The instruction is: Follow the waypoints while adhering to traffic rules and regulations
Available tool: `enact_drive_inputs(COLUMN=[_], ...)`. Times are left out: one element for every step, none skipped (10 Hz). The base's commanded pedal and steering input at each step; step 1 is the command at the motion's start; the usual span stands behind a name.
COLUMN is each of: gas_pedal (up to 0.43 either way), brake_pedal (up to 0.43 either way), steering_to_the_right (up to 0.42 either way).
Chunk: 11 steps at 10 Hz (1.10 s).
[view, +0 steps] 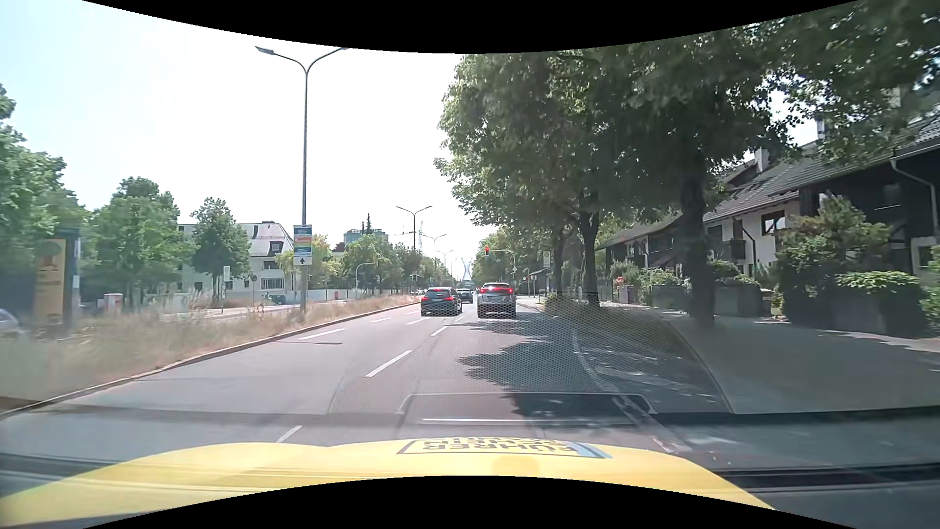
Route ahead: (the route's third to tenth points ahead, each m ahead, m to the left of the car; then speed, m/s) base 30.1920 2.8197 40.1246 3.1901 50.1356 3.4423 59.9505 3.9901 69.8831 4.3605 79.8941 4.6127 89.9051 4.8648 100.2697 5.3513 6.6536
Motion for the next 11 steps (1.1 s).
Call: enact_drive_inputs(gas_pedal=[0.000,0.000,0.000,0.000,0.000,0.000,0.000,0.000,0.000,0.000,0.000], brake_pedal=[0.159,0.159,0.171,0.165,0.171,0.177,0.177,0.177,0.189,0.195,0.201], steering_to_the_right=[0.019,0.020,0.020,0.020,0.020,0.020,0.021,0.021,0.021,0.021,0.021])
